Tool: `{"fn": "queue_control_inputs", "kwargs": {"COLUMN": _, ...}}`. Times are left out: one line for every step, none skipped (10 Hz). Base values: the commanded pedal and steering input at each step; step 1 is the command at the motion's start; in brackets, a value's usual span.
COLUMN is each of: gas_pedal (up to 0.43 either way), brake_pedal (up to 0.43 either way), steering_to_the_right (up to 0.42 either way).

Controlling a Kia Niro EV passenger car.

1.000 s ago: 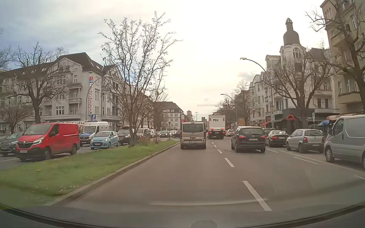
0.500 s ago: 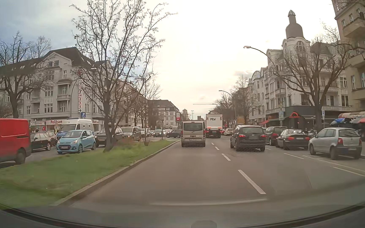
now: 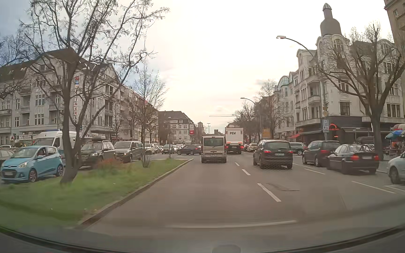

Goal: Follow the waypoints while adhering to traffic rules and regulations

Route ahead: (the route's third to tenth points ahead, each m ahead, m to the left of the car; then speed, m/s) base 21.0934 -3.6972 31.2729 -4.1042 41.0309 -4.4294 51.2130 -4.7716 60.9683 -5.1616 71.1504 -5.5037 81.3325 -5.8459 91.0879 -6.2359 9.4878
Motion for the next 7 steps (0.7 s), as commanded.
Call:
{"fn": "queue_control_inputs", "kwargs": {"gas_pedal": 0.157, "brake_pedal": 0.000, "steering_to_the_right": 0.018}}
{"fn": "queue_control_inputs", "kwargs": {"gas_pedal": 0.157, "brake_pedal": 0.000, "steering_to_the_right": 0.018}}
{"fn": "queue_control_inputs", "kwargs": {"gas_pedal": 0.157, "brake_pedal": 0.000, "steering_to_the_right": 0.017}}
{"fn": "queue_control_inputs", "kwargs": {"gas_pedal": 0.157, "brake_pedal": 0.000, "steering_to_the_right": 0.017}}
{"fn": "queue_control_inputs", "kwargs": {"gas_pedal": 0.150, "brake_pedal": 0.000, "steering_to_the_right": 0.015}}
{"fn": "queue_control_inputs", "kwargs": {"gas_pedal": 0.130, "brake_pedal": 0.000, "steering_to_the_right": 0.012}}
{"fn": "queue_control_inputs", "kwargs": {"gas_pedal": 0.130, "brake_pedal": 0.000, "steering_to_the_right": 0.012}}
